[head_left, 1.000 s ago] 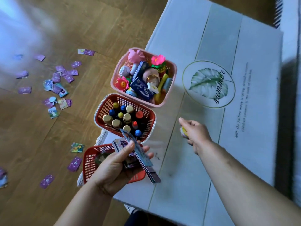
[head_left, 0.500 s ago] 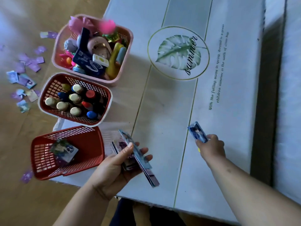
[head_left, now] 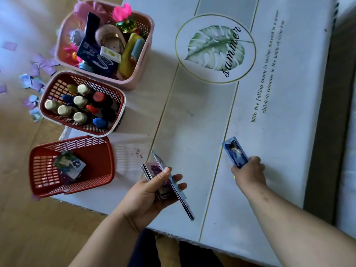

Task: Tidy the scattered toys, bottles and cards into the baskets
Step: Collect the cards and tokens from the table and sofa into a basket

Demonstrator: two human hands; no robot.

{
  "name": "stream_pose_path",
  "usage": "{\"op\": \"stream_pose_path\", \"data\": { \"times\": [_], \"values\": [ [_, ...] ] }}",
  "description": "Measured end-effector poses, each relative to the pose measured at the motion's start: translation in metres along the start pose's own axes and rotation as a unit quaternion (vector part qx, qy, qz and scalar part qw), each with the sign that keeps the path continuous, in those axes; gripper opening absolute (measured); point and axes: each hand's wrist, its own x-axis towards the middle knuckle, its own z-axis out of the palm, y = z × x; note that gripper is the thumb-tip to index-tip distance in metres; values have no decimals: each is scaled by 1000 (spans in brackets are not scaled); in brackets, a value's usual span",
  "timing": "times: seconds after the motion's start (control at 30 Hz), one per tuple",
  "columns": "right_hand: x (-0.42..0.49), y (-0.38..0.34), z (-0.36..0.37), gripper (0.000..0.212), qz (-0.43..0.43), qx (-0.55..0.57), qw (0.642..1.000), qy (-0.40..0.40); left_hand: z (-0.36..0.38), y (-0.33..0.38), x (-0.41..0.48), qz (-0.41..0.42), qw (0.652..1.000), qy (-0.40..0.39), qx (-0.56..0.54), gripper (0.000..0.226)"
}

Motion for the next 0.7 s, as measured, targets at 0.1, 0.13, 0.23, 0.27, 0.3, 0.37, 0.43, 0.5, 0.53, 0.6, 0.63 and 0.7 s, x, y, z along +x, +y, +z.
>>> {"op": "stream_pose_path", "data": {
  "times": [0.1, 0.13, 0.23, 0.27, 0.3, 0.37, 0.43, 0.5, 0.53, 0.6, 0.63, 0.7],
  "values": [
    [8, 0, -6, 54, 27, 0, 999, -29, -2, -1, 1, 10, 1000, -5, 3, 63],
    [11, 0, -8, 60, 45, 3, 998, -37, -2, -2, 2, 12, 1000, -8, 3, 63],
    [10, -2, -12, 59, 46, 10, 997, -58, -4, -5, 2, 18, 1000, -1, 9, 62],
    [6, -5, -13, 45, 20, 15, 997, -67, -4, -6, 2, 20, 1000, 4, 12, 62],
    [0, -10, -13, 33, -10, 19, 997, -78, -4, -6, 2, 23, 1000, 12, 18, 60],
    [-21, -27, -12, 23, -74, 26, 992, -102, -7, -6, 1, 32, 998, 32, 41, 48],
    [-52, -47, -12, 16, -129, 50, 982, -132, -11, -6, 0, 44, 995, 53, 78, 32],
    [-89, -70, -14, 14, -181, 72, 966, -170, -17, -5, -3, 59, 991, 71, 99, 27],
    [-108, -80, -16, 14, -211, 67, 957, -190, -20, -4, -6, 67, 990, 76, 103, 27],
    [-143, -99, -19, 15, -273, 31, 934, -230, -25, 1, -14, 89, 989, 72, 95, 29],
    [-159, -108, -19, 14, -302, 10, 921, -247, -31, 4, -20, 104, 988, 72, 88, 30],
    [-182, -123, -18, 12, -337, -22, 901, -272, -42, 12, -31, 136, 984, 77, 85, 34]
  ]
}}
